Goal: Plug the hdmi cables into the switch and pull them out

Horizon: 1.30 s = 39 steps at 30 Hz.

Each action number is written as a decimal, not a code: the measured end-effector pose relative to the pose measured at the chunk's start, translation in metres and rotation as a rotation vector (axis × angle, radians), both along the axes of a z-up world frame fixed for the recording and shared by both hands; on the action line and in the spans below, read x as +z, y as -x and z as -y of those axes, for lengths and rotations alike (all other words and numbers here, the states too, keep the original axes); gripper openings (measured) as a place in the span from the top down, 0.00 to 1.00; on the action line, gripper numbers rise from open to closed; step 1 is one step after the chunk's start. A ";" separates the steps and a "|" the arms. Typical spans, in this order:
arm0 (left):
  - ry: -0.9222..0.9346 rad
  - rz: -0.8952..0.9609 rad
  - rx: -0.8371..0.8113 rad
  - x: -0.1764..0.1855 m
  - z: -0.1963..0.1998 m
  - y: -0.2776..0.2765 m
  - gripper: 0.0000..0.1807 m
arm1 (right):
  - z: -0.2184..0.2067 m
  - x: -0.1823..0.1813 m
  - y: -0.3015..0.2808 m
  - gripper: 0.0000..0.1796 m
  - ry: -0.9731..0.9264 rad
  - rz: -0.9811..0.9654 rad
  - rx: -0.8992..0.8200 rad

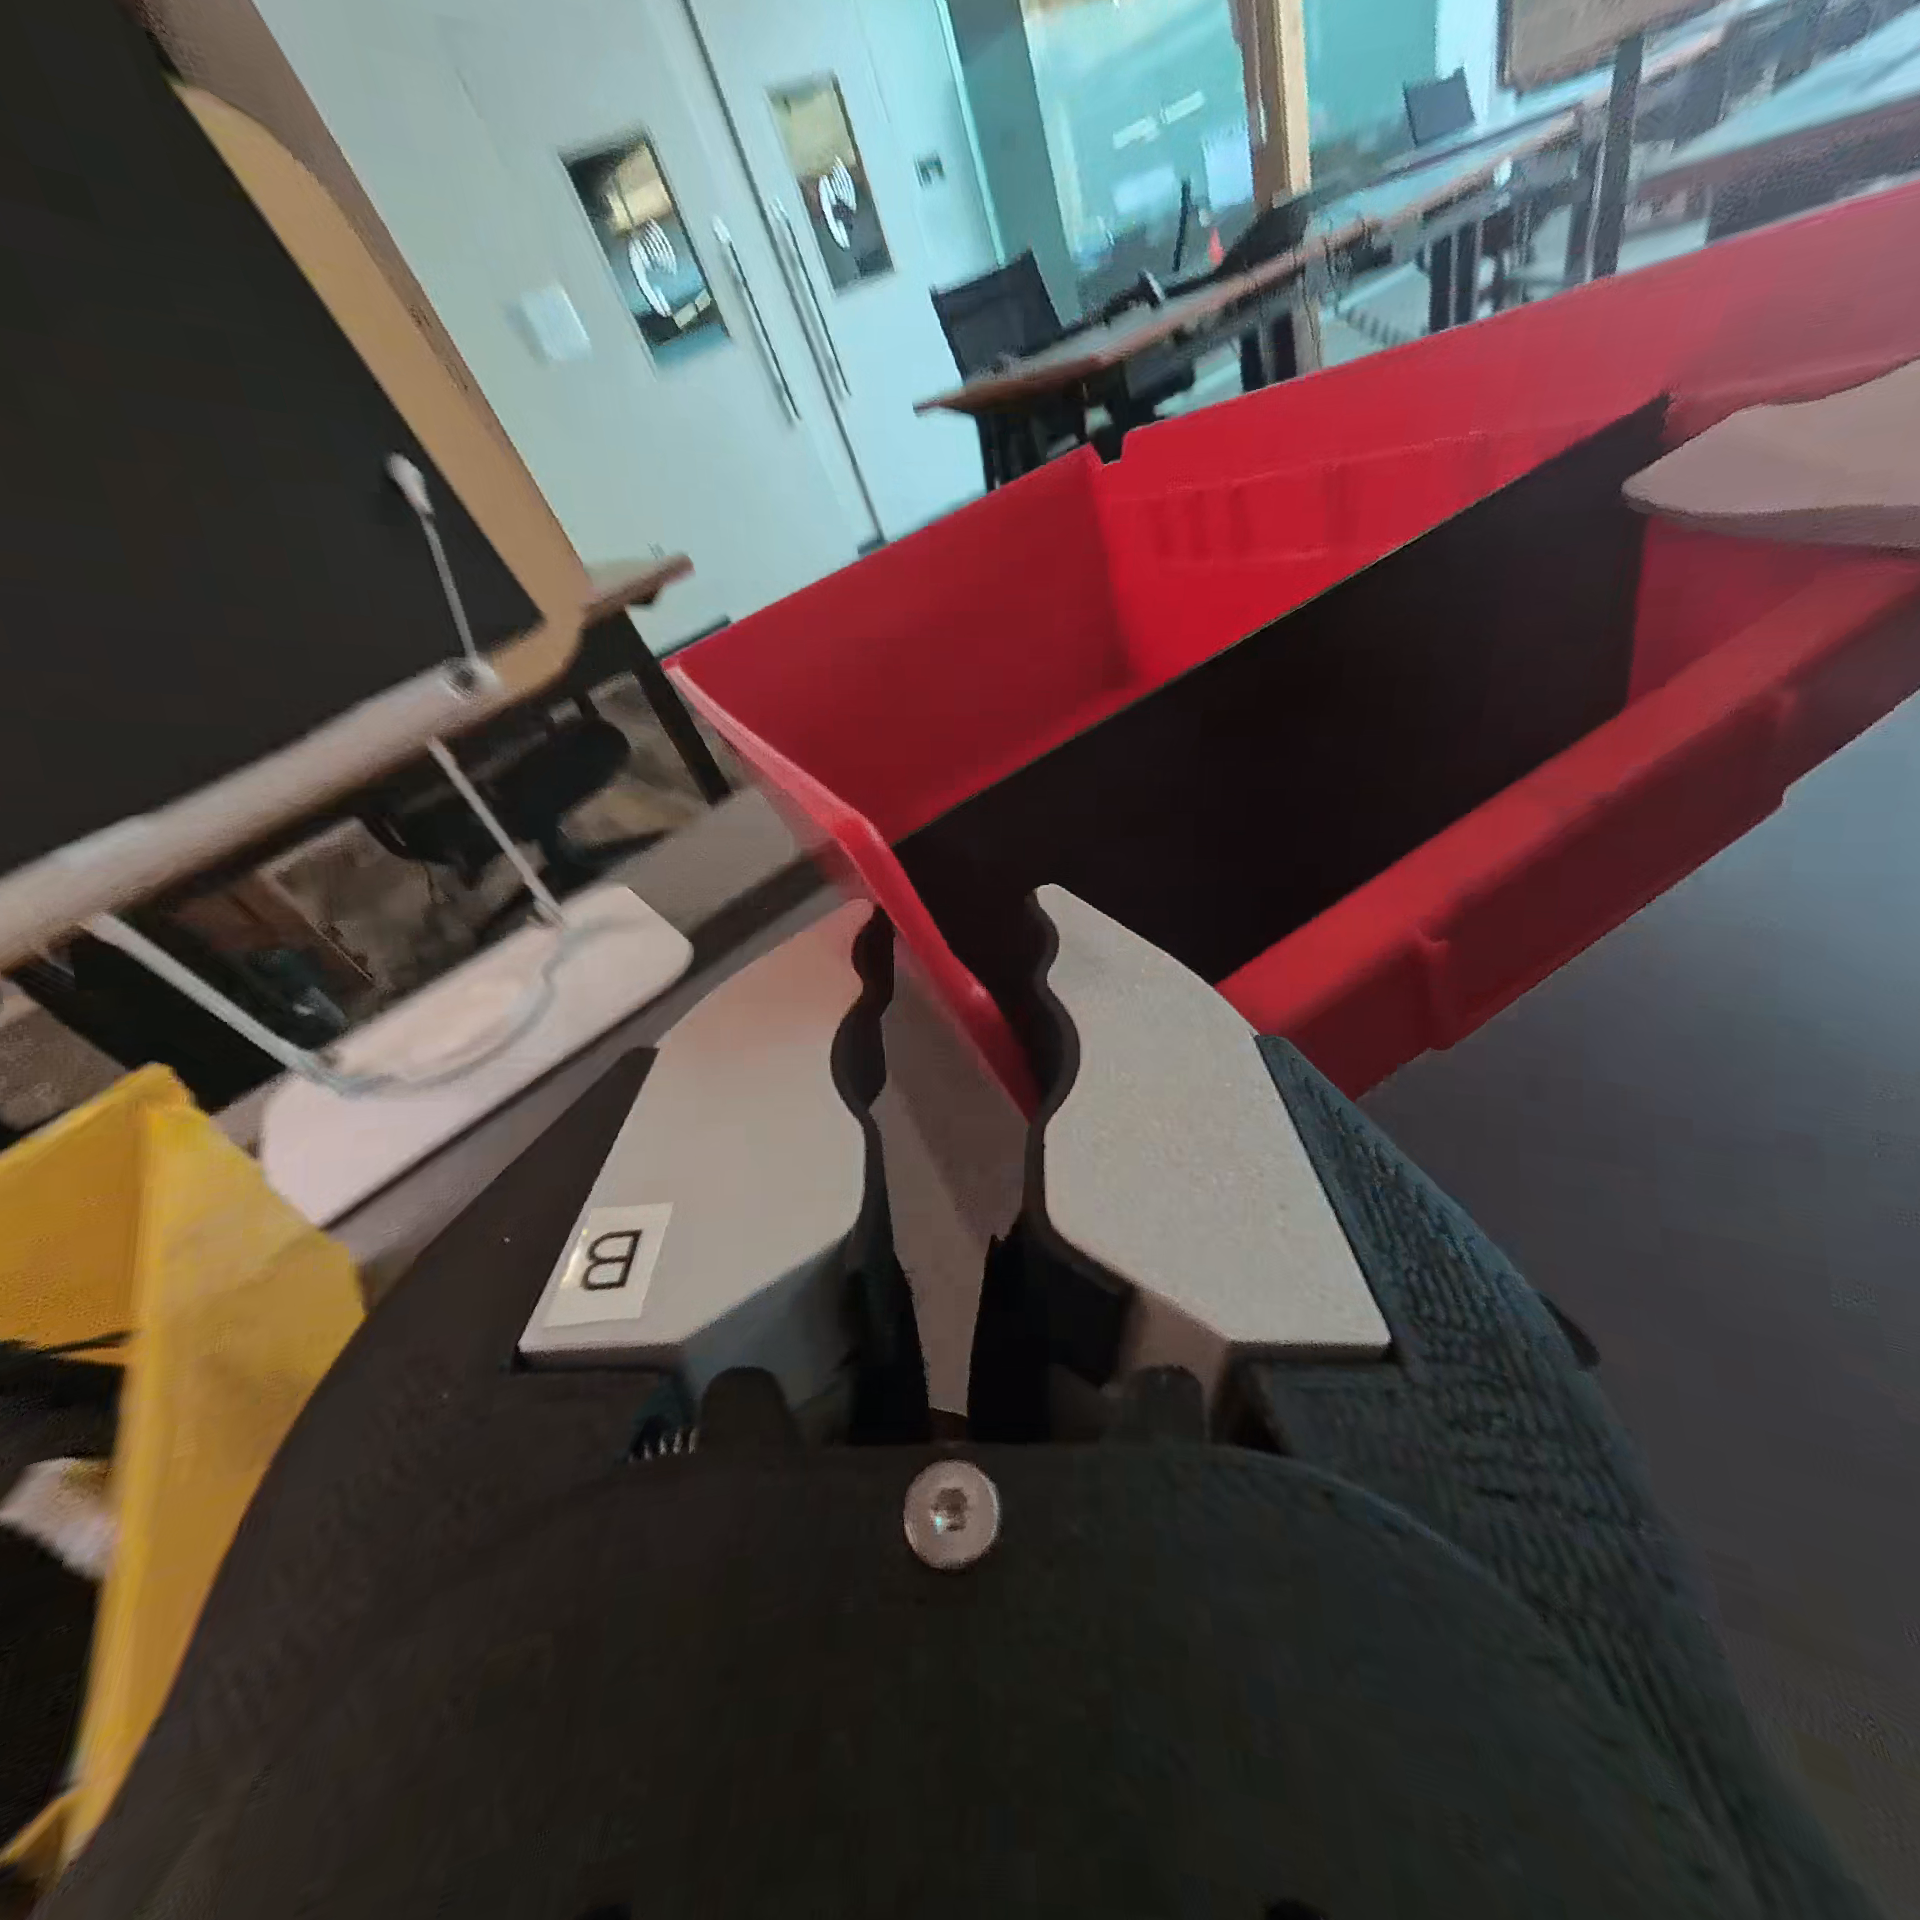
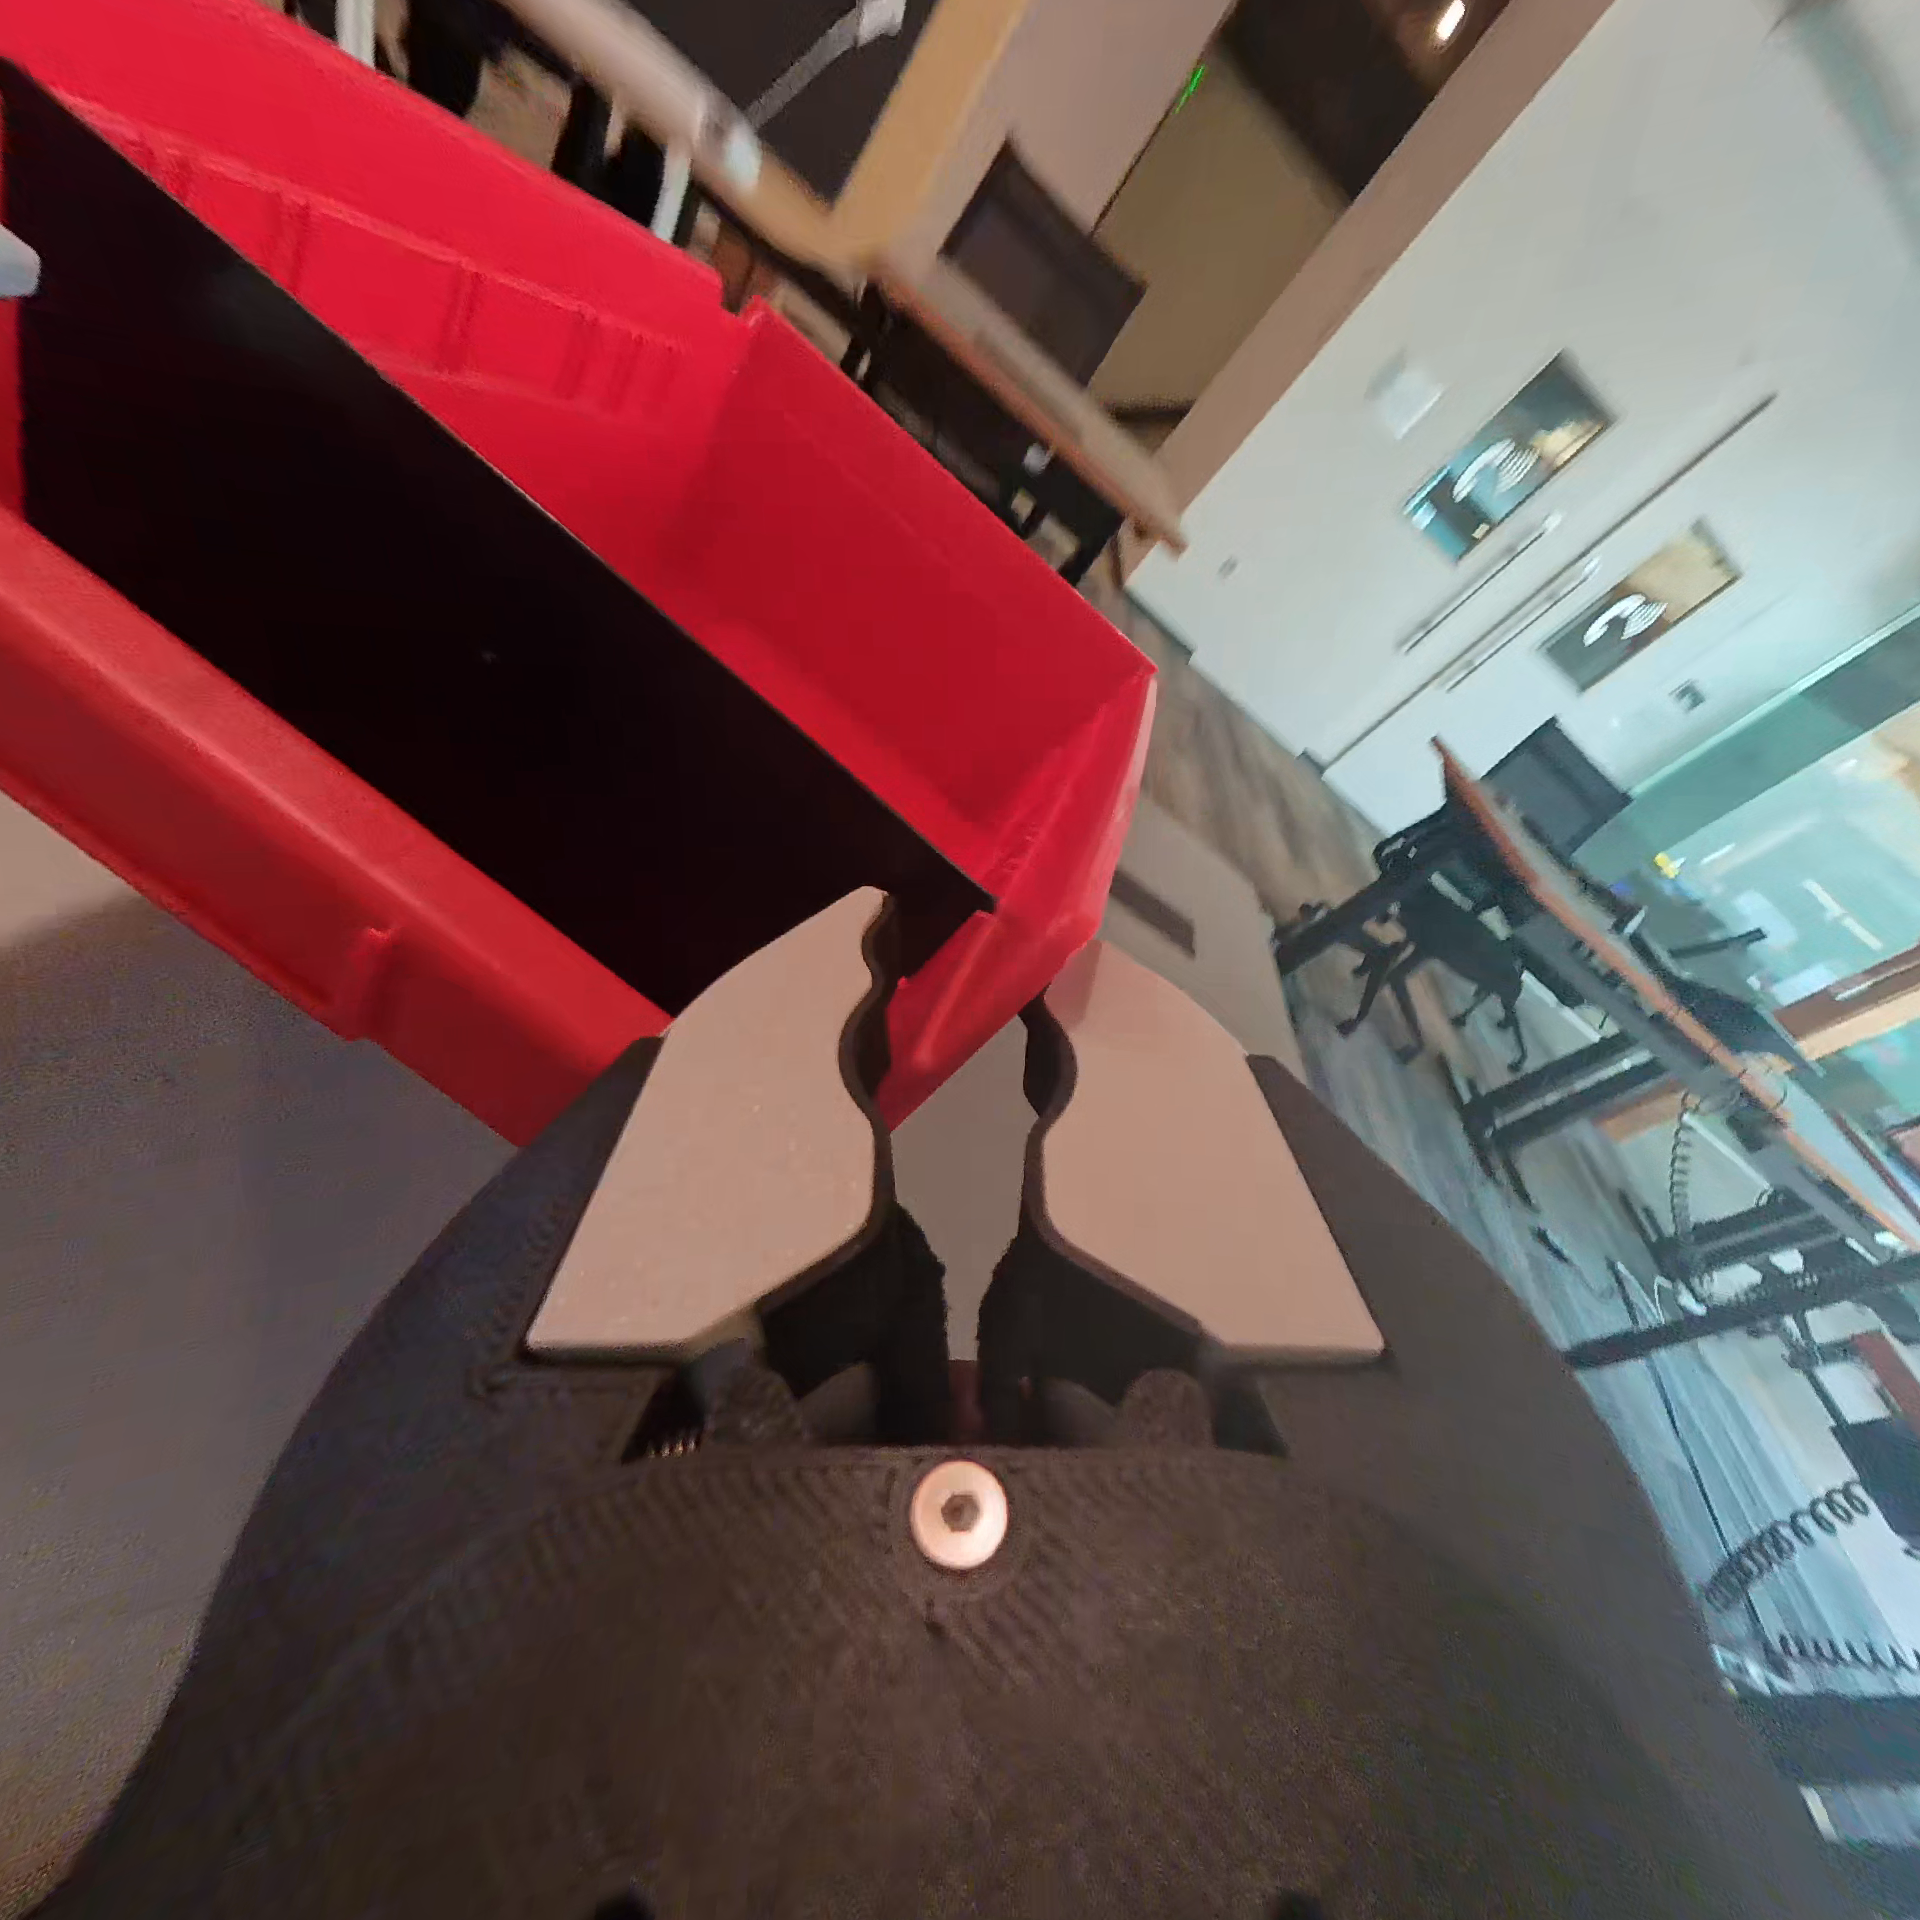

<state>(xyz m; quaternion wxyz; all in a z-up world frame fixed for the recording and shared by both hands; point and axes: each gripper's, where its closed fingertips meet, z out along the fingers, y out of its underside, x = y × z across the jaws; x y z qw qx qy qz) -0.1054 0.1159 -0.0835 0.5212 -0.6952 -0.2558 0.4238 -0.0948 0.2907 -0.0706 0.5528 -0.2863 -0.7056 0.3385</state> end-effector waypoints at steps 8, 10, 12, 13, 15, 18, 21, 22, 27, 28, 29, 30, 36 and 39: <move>0.065 0.156 -0.104 -0.047 -0.012 -0.007 0.80 | -0.012 -0.050 0.011 0.83 -0.050 0.199 -0.007; 0.061 0.247 -0.184 -0.052 -0.012 -0.021 0.66 | -0.017 -0.045 0.010 0.76 0.063 0.180 0.012; 0.080 0.273 -0.224 -0.046 -0.002 -0.035 0.57 | -0.023 -0.021 0.005 0.67 0.222 0.080 0.053; 0.098 0.253 -0.240 -0.040 0.005 -0.044 0.55 | -0.024 -0.006 0.001 0.62 0.291 0.003 0.097; 0.163 0.141 -0.224 -0.024 0.032 -0.060 0.55 | -0.011 0.028 -0.019 0.59 0.355 -0.203 0.267; 0.344 0.009 -0.074 -0.022 0.102 -0.072 0.55 | 0.033 0.046 -0.053 0.59 0.207 -0.441 0.508; 0.569 0.128 0.021 -0.060 0.179 -0.078 0.55 | 0.085 -0.002 -0.056 0.57 -0.032 -0.200 0.635; 0.645 0.180 0.029 -0.074 0.201 -0.081 0.55 | 0.099 -0.022 -0.055 0.56 -0.084 -0.084 0.667; 0.893 0.161 0.003 -0.099 0.253 -0.075 0.63 | 0.120 -0.084 -0.044 0.64 -0.472 0.104 0.598; 0.896 0.184 0.006 -0.103 0.256 -0.072 0.65 | 0.120 -0.091 -0.042 0.66 -0.524 0.119 0.576; 0.895 0.196 0.022 -0.105 0.259 -0.067 0.69 | 0.117 -0.099 -0.039 0.67 -0.570 0.149 0.553; 0.902 0.196 0.047 -0.106 0.262 -0.060 0.71 | 0.113 -0.106 -0.035 0.69 -0.616 0.180 0.521; 0.908 0.260 0.129 -0.110 0.281 -0.056 0.81 | 0.070 -0.118 -0.015 0.81 -0.770 0.290 0.283; 0.866 0.265 0.174 -0.109 0.297 -0.063 0.80 | 0.043 -0.120 -0.009 0.81 -0.786 0.333 0.196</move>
